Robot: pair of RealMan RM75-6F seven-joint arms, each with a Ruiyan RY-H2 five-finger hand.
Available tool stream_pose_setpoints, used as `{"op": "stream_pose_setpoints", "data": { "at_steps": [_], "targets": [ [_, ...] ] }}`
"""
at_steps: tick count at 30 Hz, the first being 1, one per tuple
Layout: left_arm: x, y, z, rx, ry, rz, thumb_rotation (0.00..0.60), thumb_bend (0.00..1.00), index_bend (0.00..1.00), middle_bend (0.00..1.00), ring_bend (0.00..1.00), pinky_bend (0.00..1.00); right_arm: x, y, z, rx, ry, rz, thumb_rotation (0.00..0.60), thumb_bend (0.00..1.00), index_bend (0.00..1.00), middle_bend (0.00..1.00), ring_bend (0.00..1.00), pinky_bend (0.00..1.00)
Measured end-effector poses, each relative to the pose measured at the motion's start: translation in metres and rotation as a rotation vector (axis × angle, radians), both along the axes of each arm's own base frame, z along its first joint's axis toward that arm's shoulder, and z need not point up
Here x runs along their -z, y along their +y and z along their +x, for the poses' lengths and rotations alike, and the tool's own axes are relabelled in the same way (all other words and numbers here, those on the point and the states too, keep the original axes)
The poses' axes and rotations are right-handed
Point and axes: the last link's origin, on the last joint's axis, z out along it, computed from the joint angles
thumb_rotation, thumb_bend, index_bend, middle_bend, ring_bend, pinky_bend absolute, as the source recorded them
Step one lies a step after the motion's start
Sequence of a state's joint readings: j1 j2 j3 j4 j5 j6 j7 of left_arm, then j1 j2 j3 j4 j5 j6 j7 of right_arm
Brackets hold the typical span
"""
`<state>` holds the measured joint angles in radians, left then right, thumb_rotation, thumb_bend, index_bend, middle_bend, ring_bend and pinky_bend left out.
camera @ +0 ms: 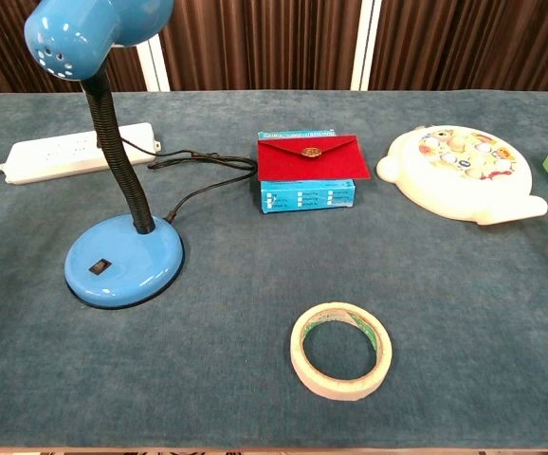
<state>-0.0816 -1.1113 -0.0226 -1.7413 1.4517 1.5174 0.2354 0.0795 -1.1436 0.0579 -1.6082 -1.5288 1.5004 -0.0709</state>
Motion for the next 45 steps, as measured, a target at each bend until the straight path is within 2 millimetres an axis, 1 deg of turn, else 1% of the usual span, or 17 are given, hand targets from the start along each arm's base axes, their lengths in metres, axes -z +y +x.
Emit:
{"op": "stream_pose_setpoints", "data": {
  "at_steps": [6, 14, 33, 35, 37, 39, 41, 42, 44, 45],
  "targets": [
    [0.001, 0.000, 0.000, 0.001, 0.001, -0.001, 0.600, 0.14, 0.09, 0.07, 0.03, 0.02, 0.000, 0.000, 0.000, -0.001, 0.005, 0.004, 0.600, 0.13, 0.07, 0.02, 0.04, 0.00],
    [-0.002, -0.001, 0.002, 0.019, -0.009, 0.009, 0.600, 0.14, 0.08, 0.07, 0.03, 0.05, 0.000, 0.001, 0.000, -0.005, 0.016, 0.007, 0.600, 0.13, 0.07, 0.02, 0.04, 0.00],
    [0.000, -0.001, 0.001, 0.025, -0.003, -0.008, 0.600, 0.14, 0.07, 0.07, 0.03, 0.05, 0.000, 0.000, 0.000, -0.001, 0.019, 0.003, 0.600, 0.13, 0.07, 0.02, 0.04, 0.00],
    [0.000, -0.001, 0.002, 0.027, -0.003, -0.010, 0.600, 0.15, 0.07, 0.09, 0.04, 0.07, 0.000, 0.001, 0.000, 0.000, 0.019, 0.003, 0.600, 0.13, 0.07, 0.02, 0.04, 0.00],
    [0.001, 0.000, 0.003, 0.038, 0.000, -0.011, 0.600, 0.15, 0.07, 0.12, 0.07, 0.12, 0.000, 0.001, 0.000, 0.000, 0.020, 0.000, 0.600, 0.13, 0.07, 0.02, 0.04, 0.00],
    [0.001, 0.000, 0.004, 0.057, 0.002, -0.011, 0.600, 0.17, 0.07, 0.18, 0.13, 0.21, 0.000, 0.001, 0.000, 0.000, 0.020, -0.003, 0.600, 0.13, 0.07, 0.02, 0.04, 0.00],
    [0.002, 0.001, 0.007, 0.088, 0.002, -0.013, 0.600, 0.20, 0.09, 0.28, 0.27, 0.37, 0.000, 0.001, 0.000, 0.004, 0.019, -0.004, 0.600, 0.13, 0.07, 0.02, 0.04, 0.00],
    [0.003, 0.001, 0.008, 0.103, 0.003, -0.014, 0.600, 0.23, 0.09, 0.33, 0.33, 0.44, 0.000, 0.001, 0.000, 0.005, 0.020, -0.002, 0.600, 0.13, 0.07, 0.02, 0.04, 0.00],
    [0.007, 0.001, 0.011, 0.140, 0.002, -0.023, 0.600, 0.32, 0.10, 0.47, 0.51, 0.62, 0.001, 0.002, 0.000, 0.004, 0.022, -0.002, 0.600, 0.13, 0.07, 0.02, 0.04, 0.00],
    [0.009, 0.001, 0.013, 0.157, 0.000, -0.030, 0.600, 0.36, 0.10, 0.52, 0.56, 0.67, 0.001, 0.002, 0.000, 0.003, 0.023, -0.002, 0.600, 0.13, 0.07, 0.02, 0.04, 0.00]
  ]
}}
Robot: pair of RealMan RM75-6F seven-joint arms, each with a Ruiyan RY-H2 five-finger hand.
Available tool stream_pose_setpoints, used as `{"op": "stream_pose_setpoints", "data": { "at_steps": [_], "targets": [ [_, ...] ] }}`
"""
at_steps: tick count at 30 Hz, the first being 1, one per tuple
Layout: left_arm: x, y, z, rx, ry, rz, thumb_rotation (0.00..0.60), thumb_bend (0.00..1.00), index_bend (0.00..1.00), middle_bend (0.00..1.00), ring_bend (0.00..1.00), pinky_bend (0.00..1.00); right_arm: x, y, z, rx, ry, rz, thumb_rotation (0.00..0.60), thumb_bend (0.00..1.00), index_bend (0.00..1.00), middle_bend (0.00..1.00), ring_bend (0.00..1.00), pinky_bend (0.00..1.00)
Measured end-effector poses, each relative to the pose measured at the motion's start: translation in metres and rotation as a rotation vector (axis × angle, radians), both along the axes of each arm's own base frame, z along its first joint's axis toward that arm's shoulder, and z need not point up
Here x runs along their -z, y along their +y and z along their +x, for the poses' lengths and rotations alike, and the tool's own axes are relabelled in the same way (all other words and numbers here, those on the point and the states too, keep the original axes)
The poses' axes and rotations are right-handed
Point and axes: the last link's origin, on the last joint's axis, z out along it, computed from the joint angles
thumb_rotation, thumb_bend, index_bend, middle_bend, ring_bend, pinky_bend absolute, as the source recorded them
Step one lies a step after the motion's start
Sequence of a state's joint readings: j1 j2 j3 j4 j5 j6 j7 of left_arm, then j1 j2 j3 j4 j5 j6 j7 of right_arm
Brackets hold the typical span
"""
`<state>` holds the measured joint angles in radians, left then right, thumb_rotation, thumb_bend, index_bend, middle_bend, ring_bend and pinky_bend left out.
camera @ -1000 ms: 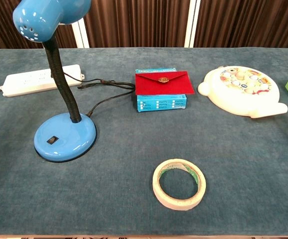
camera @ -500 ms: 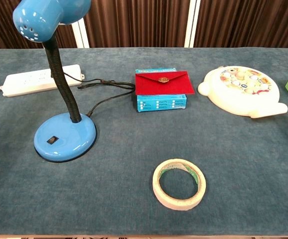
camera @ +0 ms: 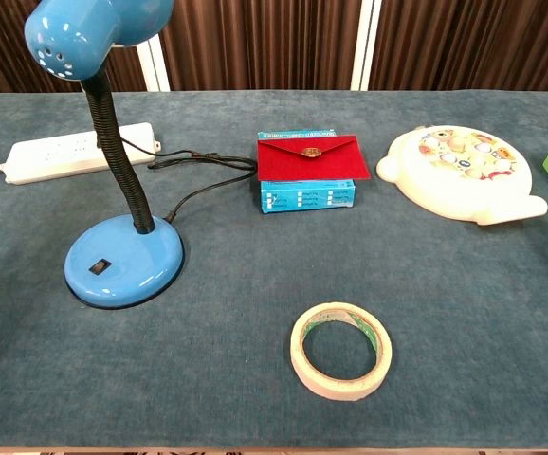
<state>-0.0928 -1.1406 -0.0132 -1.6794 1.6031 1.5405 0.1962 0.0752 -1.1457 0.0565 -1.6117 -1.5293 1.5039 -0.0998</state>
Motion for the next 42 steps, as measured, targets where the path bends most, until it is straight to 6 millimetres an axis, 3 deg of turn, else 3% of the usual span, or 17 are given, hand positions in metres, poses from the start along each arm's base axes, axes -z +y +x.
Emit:
{"op": "stream_pose_setpoints", "data": {
  "at_steps": [2, 7, 19, 28, 42],
  "targets": [
    [0.008, 0.002, 0.005, 0.045, -0.004, -0.032, 0.600, 0.45, 0.11, 0.60, 0.65, 0.76, 0.000, 0.000, 0.000, 0.000, 0.002, -0.001, 0.600, 0.13, 0.07, 0.02, 0.04, 0.00],
    [0.039, 0.009, 0.011, 0.098, 0.010, -0.165, 0.600, 0.54, 0.10, 0.68, 0.71, 0.81, 0.000, 0.000, -0.001, 0.004, 0.005, -0.004, 0.600, 0.13, 0.07, 0.02, 0.04, 0.00],
    [0.121, 0.021, 0.021, 0.125, 0.130, -0.465, 0.600, 0.55, 0.10, 0.70, 0.73, 0.81, 0.000, -0.001, -0.001, 0.012, 0.010, -0.007, 0.600, 0.13, 0.07, 0.02, 0.04, 0.00],
    [0.144, 0.022, 0.022, 0.111, 0.168, -0.535, 0.600, 0.55, 0.10, 0.70, 0.73, 0.81, 0.000, -0.001, -0.001, 0.014, 0.013, -0.007, 0.600, 0.13, 0.07, 0.02, 0.04, 0.00],
    [0.149, 0.030, 0.023, 0.096, 0.171, -0.526, 0.600, 0.55, 0.09, 0.70, 0.73, 0.81, 0.000, -0.001, -0.002, 0.025, 0.018, -0.007, 0.600, 0.13, 0.07, 0.02, 0.04, 0.00]
  ]
}}
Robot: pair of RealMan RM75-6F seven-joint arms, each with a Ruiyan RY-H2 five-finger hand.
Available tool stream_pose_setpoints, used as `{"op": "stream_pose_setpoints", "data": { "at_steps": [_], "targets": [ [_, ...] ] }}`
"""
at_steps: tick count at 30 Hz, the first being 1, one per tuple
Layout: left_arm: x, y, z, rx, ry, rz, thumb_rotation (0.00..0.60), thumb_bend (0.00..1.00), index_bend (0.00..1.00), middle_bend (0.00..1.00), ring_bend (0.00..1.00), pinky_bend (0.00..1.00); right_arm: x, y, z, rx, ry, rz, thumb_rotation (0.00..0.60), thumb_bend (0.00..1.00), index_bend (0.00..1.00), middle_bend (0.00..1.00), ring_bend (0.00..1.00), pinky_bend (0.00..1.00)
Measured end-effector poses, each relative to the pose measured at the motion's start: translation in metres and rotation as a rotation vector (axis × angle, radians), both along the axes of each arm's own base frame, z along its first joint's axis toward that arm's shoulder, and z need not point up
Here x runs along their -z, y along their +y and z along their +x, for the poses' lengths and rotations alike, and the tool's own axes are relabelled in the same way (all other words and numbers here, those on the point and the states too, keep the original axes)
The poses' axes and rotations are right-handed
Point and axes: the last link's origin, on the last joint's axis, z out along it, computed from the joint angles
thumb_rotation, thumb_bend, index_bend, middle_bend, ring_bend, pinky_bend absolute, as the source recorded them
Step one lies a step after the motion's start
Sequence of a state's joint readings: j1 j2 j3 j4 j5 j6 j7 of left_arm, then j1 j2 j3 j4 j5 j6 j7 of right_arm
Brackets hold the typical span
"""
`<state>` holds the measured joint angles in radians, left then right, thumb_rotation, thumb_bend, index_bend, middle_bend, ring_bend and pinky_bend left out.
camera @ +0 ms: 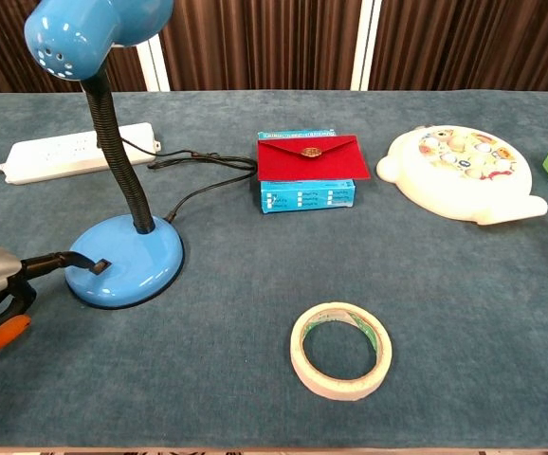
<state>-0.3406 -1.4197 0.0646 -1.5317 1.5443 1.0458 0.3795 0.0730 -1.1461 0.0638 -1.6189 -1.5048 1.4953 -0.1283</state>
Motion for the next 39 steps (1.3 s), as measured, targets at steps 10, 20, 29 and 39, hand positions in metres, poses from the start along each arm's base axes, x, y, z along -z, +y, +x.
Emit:
{"op": "stream_pose_setpoints", "data": {
  "at_steps": [10, 20, 29, 39],
  "targets": [
    [0.002, 0.006, 0.000, -0.004, -0.001, -0.009, 0.600, 0.55, 0.09, 0.70, 0.73, 0.81, 0.000, 0.000, 0.000, 0.008, 0.004, -0.003, 0.600, 0.13, 0.07, 0.02, 0.04, 0.00],
    [0.007, 0.007, -0.001, -0.005, 0.003, -0.028, 0.600, 0.55, 0.09, 0.70, 0.73, 0.81, 0.000, -0.001, 0.000, 0.007, 0.001, -0.001, 0.600, 0.13, 0.07, 0.02, 0.04, 0.00],
    [0.010, 0.011, -0.002, -0.021, 0.013, -0.053, 0.600, 0.55, 0.10, 0.69, 0.73, 0.81, -0.001, -0.001, 0.000, 0.007, 0.001, -0.001, 0.600, 0.13, 0.07, 0.02, 0.04, 0.00],
    [-0.025, 0.016, 0.010, 0.018, -0.046, 0.112, 0.600, 0.25, 0.12, 0.27, 0.23, 0.29, 0.000, -0.001, 0.000, 0.006, 0.003, 0.001, 0.600, 0.13, 0.07, 0.02, 0.04, 0.00]
  ]
}}
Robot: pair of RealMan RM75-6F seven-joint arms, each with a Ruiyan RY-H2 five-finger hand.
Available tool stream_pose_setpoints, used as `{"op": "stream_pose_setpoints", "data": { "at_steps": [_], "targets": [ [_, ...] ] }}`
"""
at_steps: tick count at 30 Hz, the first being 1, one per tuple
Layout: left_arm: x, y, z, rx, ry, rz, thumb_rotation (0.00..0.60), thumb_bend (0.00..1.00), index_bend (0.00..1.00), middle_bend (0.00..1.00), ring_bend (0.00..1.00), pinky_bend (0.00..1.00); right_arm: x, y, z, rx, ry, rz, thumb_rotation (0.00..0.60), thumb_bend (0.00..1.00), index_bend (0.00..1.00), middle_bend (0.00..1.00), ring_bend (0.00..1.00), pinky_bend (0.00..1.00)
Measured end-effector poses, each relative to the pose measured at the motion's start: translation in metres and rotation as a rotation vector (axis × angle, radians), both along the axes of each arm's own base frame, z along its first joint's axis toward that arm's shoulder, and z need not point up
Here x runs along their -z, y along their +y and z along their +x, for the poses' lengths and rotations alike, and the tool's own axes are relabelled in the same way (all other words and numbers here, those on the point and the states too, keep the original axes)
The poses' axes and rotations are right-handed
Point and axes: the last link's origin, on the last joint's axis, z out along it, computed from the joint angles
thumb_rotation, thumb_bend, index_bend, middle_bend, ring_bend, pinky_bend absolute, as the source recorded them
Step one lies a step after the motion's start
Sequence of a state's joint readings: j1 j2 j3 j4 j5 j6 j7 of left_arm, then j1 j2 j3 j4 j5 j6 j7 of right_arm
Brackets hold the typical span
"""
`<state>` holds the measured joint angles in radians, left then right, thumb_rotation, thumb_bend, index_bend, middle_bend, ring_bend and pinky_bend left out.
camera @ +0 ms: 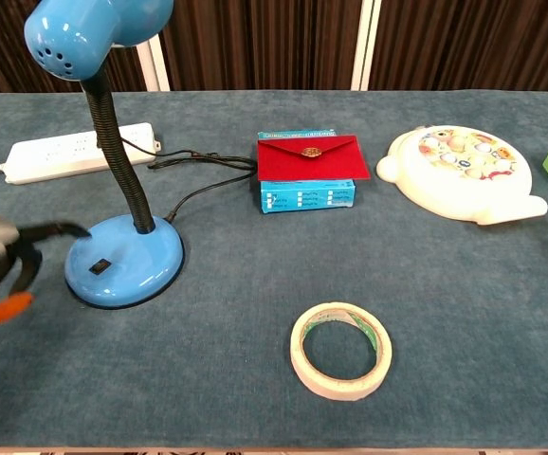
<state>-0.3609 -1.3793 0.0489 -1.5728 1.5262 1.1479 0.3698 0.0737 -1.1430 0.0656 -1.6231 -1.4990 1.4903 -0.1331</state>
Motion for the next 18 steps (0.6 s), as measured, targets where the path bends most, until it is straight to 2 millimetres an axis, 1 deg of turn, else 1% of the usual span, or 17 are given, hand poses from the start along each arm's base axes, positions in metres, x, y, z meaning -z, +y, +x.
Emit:
{"op": "stream_pose_setpoints", "data": {
  "at_steps": [2, 3, 4, 7, 10, 13, 15, 18],
  "targets": [
    [-0.020, 0.000, 0.003, 0.008, -0.039, 0.087, 0.600, 0.18, 0.12, 0.16, 0.10, 0.17, 0.000, 0.000, 0.000, 0.000, 0.004, 0.002, 0.600, 0.13, 0.07, 0.02, 0.04, 0.00],
    [-0.029, -0.002, 0.004, 0.008, -0.057, 0.125, 0.600, 0.17, 0.12, 0.14, 0.07, 0.14, 0.000, 0.000, 0.000, 0.001, 0.005, 0.002, 0.600, 0.13, 0.07, 0.02, 0.04, 0.00],
    [-0.044, -0.004, 0.004, 0.003, -0.081, 0.173, 0.600, 0.15, 0.12, 0.12, 0.05, 0.11, 0.001, 0.000, 0.000, 0.001, 0.006, 0.003, 0.600, 0.13, 0.07, 0.02, 0.04, 0.00],
    [-0.078, -0.016, 0.000, -0.027, -0.122, 0.253, 0.600, 0.13, 0.12, 0.10, 0.03, 0.07, 0.001, 0.001, 0.000, 0.000, 0.008, 0.005, 0.600, 0.13, 0.07, 0.02, 0.04, 0.00],
    [-0.105, -0.030, -0.010, -0.070, -0.141, 0.307, 0.600, 0.13, 0.12, 0.09, 0.02, 0.07, 0.001, 0.001, 0.001, -0.002, 0.008, 0.004, 0.600, 0.13, 0.07, 0.02, 0.04, 0.00],
    [-0.120, -0.044, -0.021, -0.131, -0.163, 0.360, 0.600, 0.13, 0.11, 0.08, 0.02, 0.07, 0.001, 0.001, 0.001, -0.004, 0.006, 0.003, 0.600, 0.13, 0.07, 0.02, 0.04, 0.00],
    [-0.124, -0.049, -0.028, -0.173, -0.170, 0.377, 0.600, 0.13, 0.10, 0.07, 0.02, 0.07, 0.001, 0.001, 0.001, -0.005, 0.004, 0.003, 0.600, 0.13, 0.07, 0.02, 0.04, 0.00],
    [-0.126, -0.050, -0.036, -0.223, -0.160, 0.388, 0.600, 0.13, 0.10, 0.07, 0.02, 0.07, 0.000, 0.001, 0.001, -0.013, 0.003, 0.004, 0.600, 0.13, 0.07, 0.02, 0.04, 0.00]
  ]
}}
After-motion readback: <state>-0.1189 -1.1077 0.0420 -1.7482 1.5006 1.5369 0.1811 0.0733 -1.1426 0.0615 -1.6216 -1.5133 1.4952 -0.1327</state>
